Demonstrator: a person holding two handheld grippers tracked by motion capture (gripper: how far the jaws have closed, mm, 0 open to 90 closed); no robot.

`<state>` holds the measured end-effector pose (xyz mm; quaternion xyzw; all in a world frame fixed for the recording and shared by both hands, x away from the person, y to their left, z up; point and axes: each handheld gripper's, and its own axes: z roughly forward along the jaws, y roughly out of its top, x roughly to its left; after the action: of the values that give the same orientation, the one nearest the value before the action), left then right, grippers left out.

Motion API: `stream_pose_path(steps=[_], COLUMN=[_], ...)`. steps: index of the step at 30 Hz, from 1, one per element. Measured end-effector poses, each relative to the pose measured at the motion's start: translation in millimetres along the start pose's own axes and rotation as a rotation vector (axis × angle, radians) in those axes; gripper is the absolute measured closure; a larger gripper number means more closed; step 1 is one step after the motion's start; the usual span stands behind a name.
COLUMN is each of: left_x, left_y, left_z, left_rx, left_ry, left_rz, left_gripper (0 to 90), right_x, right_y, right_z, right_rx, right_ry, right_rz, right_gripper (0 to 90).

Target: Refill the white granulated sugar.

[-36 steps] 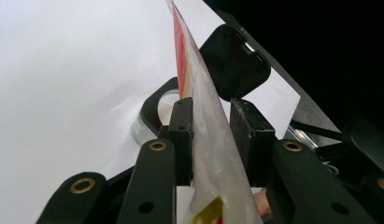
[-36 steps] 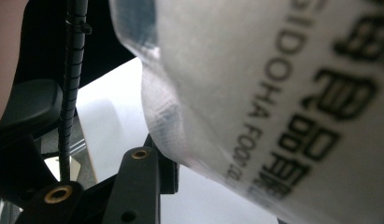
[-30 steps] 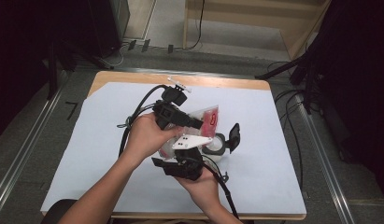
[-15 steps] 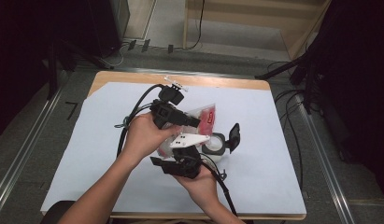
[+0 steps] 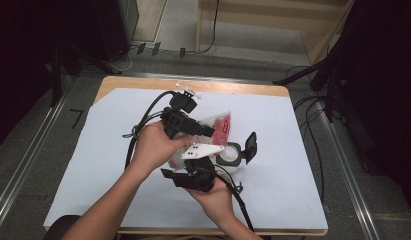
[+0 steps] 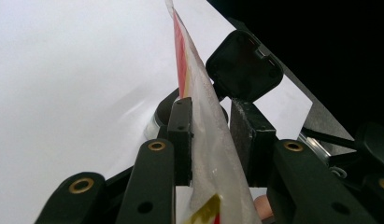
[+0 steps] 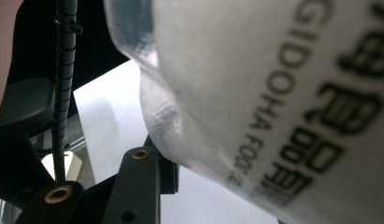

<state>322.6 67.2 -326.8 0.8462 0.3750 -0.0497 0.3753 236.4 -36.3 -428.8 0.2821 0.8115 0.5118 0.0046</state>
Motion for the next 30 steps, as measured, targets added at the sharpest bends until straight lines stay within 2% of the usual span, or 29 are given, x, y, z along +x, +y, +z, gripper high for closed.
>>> stream_pose_path(steps=[21, 30], left_x=[-8.9, -5.7], left_y=[2.2, 2.1], left_z=[1.9, 3.6], left_rx=[-0.043, -0.026], left_ry=[-0.006, -0.004], left_rz=[0.043, 0.037], left_gripper=[69.5, 69.1], right_x=[-2.6, -2.5], right_y=[0.1, -0.7], right_z=[-6.8, -7.1], right_rx=[0.000, 0.007], right_ry=[-0.025, -0.024], right_rz=[-0.013, -0.004], right_gripper=[63.4, 63.5])
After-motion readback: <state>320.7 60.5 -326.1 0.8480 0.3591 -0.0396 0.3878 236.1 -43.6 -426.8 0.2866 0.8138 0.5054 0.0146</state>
